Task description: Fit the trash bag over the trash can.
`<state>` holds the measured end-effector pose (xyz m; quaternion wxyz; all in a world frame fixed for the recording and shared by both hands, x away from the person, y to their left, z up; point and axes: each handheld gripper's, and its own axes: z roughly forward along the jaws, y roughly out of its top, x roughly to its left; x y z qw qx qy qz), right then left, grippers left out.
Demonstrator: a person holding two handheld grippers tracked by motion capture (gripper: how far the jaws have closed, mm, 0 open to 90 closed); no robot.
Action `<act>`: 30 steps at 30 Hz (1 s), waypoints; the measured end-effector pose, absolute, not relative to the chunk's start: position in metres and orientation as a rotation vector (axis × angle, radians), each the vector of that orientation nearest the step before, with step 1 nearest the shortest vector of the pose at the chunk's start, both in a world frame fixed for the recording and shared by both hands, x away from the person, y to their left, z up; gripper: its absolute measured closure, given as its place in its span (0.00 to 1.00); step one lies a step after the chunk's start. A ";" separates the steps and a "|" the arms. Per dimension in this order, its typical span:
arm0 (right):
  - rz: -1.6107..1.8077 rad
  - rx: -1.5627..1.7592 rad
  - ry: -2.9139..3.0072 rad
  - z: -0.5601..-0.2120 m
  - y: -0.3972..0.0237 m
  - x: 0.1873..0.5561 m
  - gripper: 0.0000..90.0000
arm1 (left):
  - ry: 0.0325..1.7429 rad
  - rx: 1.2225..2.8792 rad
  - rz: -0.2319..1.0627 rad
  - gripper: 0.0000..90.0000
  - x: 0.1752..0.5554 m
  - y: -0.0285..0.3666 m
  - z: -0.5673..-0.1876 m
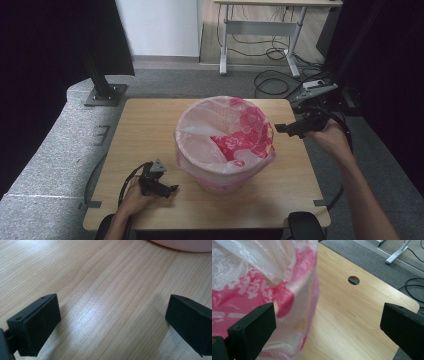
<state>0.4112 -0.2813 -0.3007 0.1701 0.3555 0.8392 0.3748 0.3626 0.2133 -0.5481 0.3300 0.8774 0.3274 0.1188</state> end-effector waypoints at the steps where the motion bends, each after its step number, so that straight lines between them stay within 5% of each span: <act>1: 1.066 1.015 2.383 -0.302 -0.283 0.411 0.00 | 0.856 2.295 0.311 0.00 0.363 0.213 -0.548; 30: 1.016 1.041 2.386 -0.388 -0.296 0.391 0.00 | 0.860 2.291 0.311 0.00 0.362 0.213 -0.548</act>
